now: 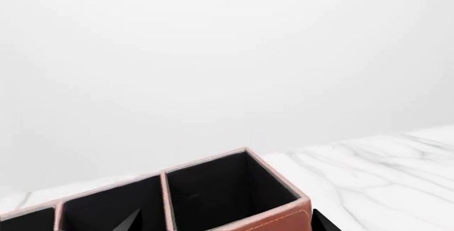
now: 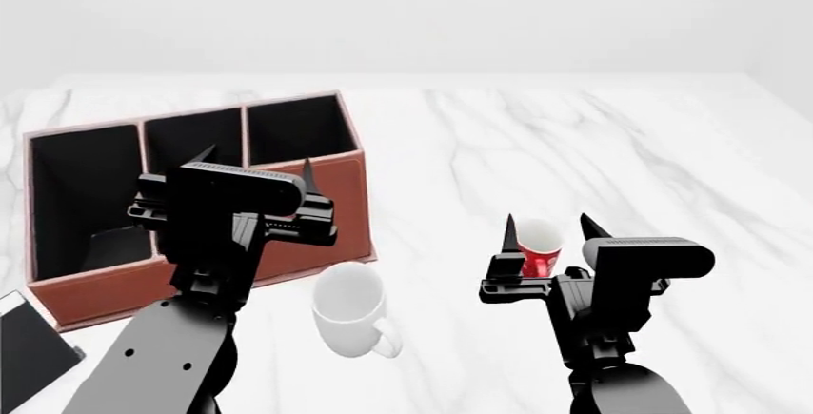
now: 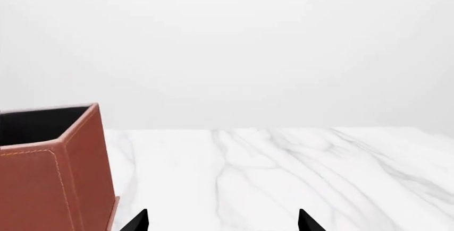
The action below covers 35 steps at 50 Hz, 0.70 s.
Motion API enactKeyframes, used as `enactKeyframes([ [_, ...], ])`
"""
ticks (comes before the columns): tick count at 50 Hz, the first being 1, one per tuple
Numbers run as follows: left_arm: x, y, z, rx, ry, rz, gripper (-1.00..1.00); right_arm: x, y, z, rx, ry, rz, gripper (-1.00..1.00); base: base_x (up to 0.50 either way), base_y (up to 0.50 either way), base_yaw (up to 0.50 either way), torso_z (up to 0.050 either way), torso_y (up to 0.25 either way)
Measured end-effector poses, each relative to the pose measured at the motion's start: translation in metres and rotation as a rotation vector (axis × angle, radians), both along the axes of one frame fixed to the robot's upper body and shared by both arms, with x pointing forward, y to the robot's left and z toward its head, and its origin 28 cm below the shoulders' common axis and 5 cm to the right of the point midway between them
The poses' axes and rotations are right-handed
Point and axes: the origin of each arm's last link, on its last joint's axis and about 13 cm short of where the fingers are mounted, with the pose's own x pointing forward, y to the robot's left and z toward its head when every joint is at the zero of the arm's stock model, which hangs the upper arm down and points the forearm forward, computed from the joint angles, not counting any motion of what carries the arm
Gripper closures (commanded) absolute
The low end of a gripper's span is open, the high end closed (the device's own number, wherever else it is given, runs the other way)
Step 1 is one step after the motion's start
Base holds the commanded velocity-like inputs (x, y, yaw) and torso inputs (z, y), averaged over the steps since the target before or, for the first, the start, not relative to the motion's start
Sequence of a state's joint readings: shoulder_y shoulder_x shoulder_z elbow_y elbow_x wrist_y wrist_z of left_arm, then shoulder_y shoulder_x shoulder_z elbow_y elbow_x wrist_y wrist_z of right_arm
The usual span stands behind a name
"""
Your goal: Pick up the red mug and place it to the right of the caddy.
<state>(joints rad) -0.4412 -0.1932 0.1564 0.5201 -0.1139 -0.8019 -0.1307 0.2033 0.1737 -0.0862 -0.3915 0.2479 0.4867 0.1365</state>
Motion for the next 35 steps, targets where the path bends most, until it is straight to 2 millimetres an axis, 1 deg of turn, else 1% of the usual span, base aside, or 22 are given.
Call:
enactKeyframes([
  [12,0.000,0.001,0.000,0.000,-0.003,0.004,-1.00,0.000,0.000,-0.001,0.000,0.001,0.004,-1.00,0.50,0.00,0.00,0.000,0.001],
  [21,0.000,0.001,0.001,-0.001,-0.008,0.007,-1.00,-0.002,-0.001,-0.003,0.003,-0.007,-0.002,-1.00,0.00,0.00,0.00,0.000,0.002],
  [27,-0.001,0.002,0.001,0.000,-0.011,0.008,-1.00,-0.017,-0.008,-0.010,0.010,0.005,-0.013,-1.00,0.00,0.00,0.00,0.000,0.000],
  [35,-0.001,0.002,0.001,0.001,-0.012,0.008,-1.00,-0.026,-0.013,-0.016,0.017,0.018,-0.022,-1.00,0.00,0.00,0.00,0.000,0.000],
])
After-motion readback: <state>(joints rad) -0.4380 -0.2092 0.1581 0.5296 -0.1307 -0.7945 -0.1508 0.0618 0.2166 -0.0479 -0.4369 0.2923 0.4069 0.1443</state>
